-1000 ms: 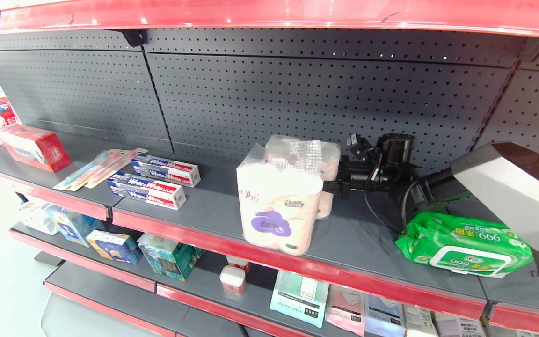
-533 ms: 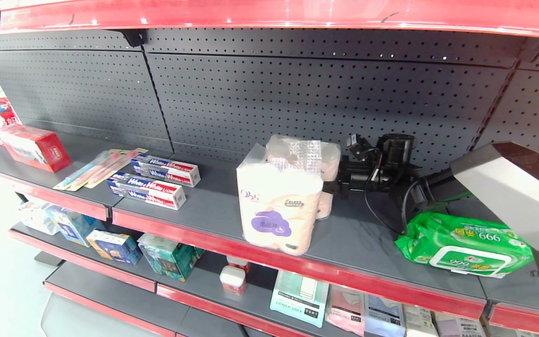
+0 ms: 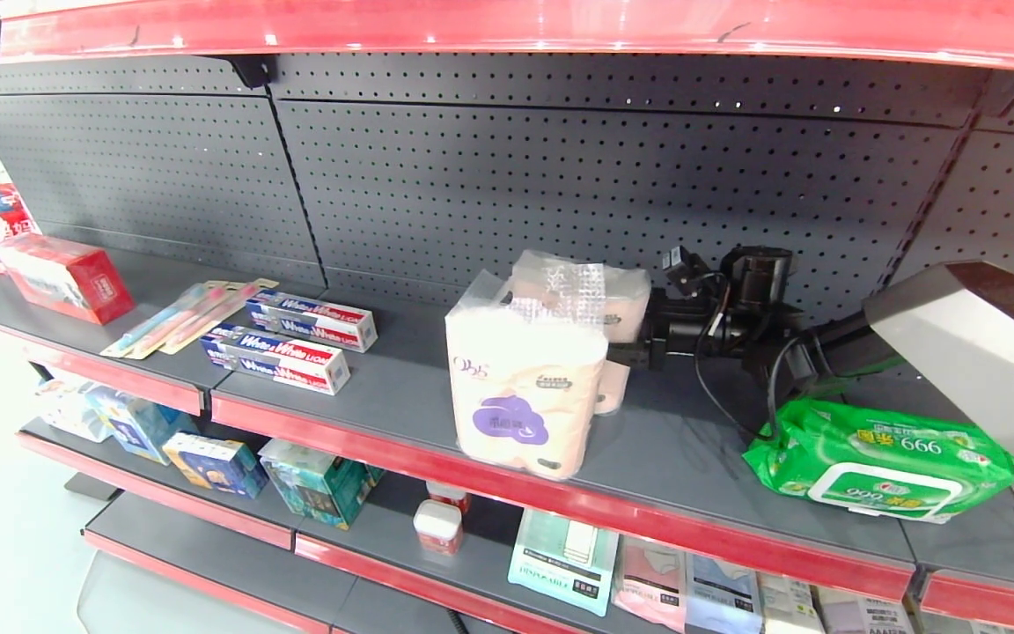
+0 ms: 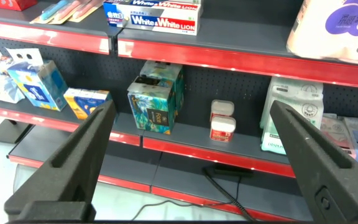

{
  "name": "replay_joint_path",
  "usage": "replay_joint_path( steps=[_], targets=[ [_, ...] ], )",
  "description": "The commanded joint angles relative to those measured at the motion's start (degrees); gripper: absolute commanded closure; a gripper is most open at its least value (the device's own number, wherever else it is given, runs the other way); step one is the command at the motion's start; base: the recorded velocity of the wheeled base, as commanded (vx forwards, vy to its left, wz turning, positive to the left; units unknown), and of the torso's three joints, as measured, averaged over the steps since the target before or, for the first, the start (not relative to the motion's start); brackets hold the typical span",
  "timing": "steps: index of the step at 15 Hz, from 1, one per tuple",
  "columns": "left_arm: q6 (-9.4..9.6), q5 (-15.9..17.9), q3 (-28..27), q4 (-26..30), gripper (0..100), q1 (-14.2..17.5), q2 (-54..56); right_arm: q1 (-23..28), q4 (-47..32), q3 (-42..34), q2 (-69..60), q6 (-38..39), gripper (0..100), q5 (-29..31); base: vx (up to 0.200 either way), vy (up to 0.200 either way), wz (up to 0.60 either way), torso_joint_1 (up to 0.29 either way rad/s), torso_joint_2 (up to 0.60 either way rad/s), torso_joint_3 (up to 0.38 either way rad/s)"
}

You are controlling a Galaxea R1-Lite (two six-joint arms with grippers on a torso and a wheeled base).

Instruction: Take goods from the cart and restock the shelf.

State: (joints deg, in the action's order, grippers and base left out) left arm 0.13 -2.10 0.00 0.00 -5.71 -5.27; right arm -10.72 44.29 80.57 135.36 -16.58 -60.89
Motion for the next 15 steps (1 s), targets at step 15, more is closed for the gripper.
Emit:
replay_joint_path(
  steps=[15],
  targets=[
    [0.04,0.0,0.0,0.0,0,0.0,-0.1,9.0,-0.3,-20.7,-16.4,-0.2,0,1.9,0.0,0.0,0.0,0.0,0.0,0.0]
  ],
)
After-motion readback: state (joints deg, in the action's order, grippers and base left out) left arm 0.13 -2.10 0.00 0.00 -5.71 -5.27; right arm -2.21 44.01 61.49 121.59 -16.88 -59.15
